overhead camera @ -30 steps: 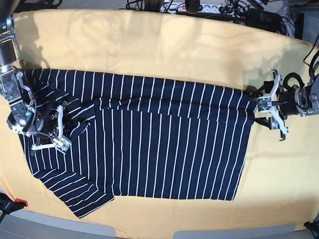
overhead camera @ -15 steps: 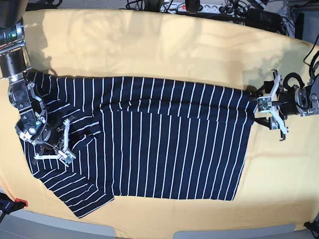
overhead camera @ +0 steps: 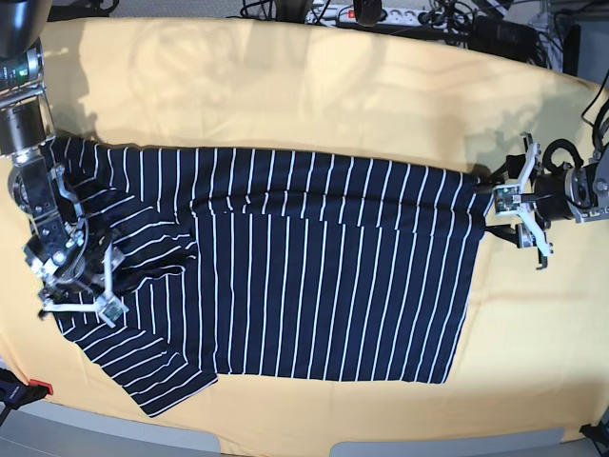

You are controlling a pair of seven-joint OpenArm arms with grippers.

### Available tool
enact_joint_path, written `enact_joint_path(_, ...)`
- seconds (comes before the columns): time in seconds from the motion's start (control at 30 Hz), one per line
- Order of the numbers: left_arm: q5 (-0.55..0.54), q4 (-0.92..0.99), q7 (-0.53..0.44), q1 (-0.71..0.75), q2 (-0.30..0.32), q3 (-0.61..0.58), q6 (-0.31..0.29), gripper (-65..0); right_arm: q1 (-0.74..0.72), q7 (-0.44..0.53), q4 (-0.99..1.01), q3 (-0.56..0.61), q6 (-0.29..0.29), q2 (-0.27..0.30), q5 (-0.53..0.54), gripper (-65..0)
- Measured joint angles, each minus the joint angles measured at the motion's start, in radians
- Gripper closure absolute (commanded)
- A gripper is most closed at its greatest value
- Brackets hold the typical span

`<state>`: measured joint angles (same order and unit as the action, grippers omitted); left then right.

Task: Fold the T-shirt properly

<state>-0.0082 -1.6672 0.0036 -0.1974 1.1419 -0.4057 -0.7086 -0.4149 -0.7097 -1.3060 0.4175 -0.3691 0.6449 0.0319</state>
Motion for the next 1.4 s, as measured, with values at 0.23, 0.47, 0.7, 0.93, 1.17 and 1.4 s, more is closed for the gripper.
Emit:
enact_joint_path(0.23,0.0,0.0,0.0,0.0,0.002,0.0,0.0,-33.6,-0.049,-0.142,0.0,-0.002,0.108,0.023,0.177,-47.5)
enact_joint_path(0.47,-0.031,-0.01,0.0,0.009,0.008,0.0,0.003,-33.6,-0.042,-0.232,-0.056,-0.001,-0.115,0.097,0.598,-40.0)
enact_joint_path(0.7,-0.03,-0.124,0.0,0.082,0.097,0.0,0.003,-33.6,0.017,-0.401,-0.294,-0.018,-0.278,0.315,0.99,-40.0)
enact_joint_path(0.93,0.122,-0.225,-0.003,0.183,0.136,0.0,0.002,-34.3,0.153,-0.547,-0.458,-0.152,-0.323,0.502,1.19,-40.0)
enact_joint_path(1.17,0.305,-0.16,-0.004,0.248,0.106,0.0,0.117,-34.3,0.298,-0.571,-0.459,-0.405,-0.323,0.507,1.289,-40.0)
enact_joint_path(1.4,0.343,-0.064,-0.072,0.243,0.035,0.001,0.156,-34.3,0.402,-0.579,-0.458,-0.527,-0.323,0.475,1.292,-39.9)
